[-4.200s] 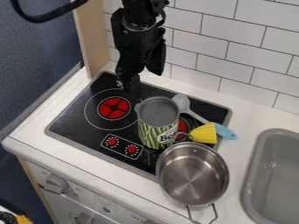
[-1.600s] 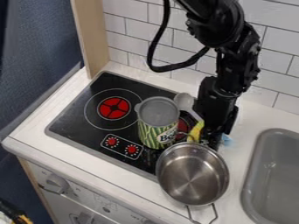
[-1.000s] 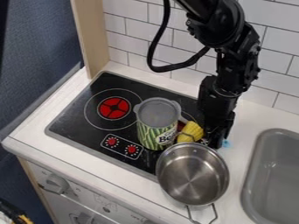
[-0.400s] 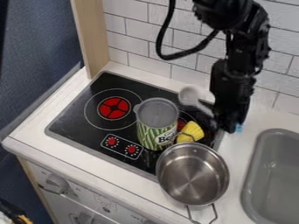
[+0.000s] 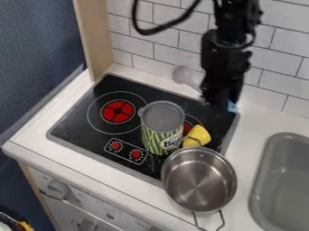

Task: Move the blue laddle below the left burner

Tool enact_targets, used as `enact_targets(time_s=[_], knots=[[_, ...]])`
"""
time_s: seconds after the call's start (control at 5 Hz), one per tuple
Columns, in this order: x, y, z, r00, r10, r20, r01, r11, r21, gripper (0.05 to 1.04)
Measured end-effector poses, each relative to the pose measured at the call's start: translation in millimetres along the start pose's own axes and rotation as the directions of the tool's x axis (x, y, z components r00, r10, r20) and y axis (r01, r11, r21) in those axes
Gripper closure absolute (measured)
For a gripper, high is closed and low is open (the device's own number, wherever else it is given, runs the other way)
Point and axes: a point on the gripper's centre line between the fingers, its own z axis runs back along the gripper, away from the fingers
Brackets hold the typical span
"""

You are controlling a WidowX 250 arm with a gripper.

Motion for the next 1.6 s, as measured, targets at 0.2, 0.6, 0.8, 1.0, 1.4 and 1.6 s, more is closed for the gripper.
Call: enact_targets(time_s=[0.2,0.6,0.8,1.0,1.4,1.6], knots=[[31,21,16,0.998,0.065,0.019,-0.065,0.998,0.007,0.751],[90,60,18,0.982,0.183,0.049,-0.185,0.982,0.038,0.751],[118,87,8,0.979,0.201,0.02,-0.201,0.979,0.037,0.751],[129,114,-7,0.979,0.203,0.022,-0.204,0.978,0.044,0.751],[143,132,-29,0.976,0.216,0.032,-0.217,0.976,0.024,0.751],[144,137,-40,0.974,0.222,0.037,-0.223,0.973,0.059,0.753]])
